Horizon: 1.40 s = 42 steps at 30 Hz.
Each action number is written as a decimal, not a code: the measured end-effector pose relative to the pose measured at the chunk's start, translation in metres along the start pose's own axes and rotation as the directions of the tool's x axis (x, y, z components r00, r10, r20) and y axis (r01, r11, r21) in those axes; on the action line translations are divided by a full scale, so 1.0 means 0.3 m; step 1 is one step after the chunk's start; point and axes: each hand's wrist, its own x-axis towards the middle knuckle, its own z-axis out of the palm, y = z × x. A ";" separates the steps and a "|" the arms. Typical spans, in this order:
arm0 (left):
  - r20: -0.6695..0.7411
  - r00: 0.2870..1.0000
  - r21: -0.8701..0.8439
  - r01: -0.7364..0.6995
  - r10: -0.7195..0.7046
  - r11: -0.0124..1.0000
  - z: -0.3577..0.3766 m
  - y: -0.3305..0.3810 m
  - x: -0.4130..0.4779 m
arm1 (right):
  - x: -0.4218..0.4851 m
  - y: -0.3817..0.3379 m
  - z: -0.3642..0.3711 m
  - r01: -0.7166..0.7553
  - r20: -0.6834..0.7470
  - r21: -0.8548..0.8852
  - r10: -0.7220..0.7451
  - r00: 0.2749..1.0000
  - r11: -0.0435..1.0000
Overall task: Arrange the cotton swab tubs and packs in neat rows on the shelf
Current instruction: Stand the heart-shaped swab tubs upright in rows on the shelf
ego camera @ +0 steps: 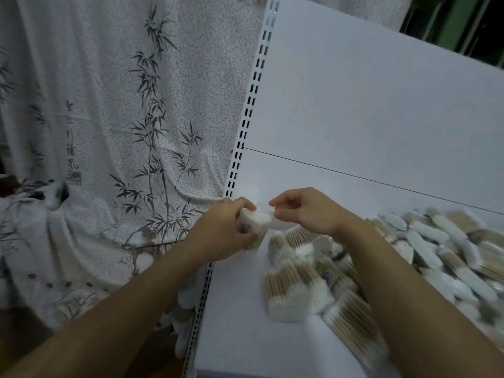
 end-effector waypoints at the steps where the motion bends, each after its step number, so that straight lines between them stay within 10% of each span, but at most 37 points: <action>1: 0.003 1.000 0.013 0.006 -0.006 1.000 0.010 -0.008 -0.008 | -0.003 0.000 0.002 0.007 -0.011 -0.022 -0.007 1.000 1.000; 24: -0.062 0.998 0.375 0.007 0.018 0.927 0.014 0.116 0.014 | -0.177 0.052 -0.115 -0.035 0.004 -0.521 0.044 0.999 0.853; 42: 0.308 0.951 0.371 -0.090 -0.031 0.924 0.034 0.392 -0.053 | -0.326 0.038 -0.159 0.146 0.220 -0.629 -0.005 0.975 0.763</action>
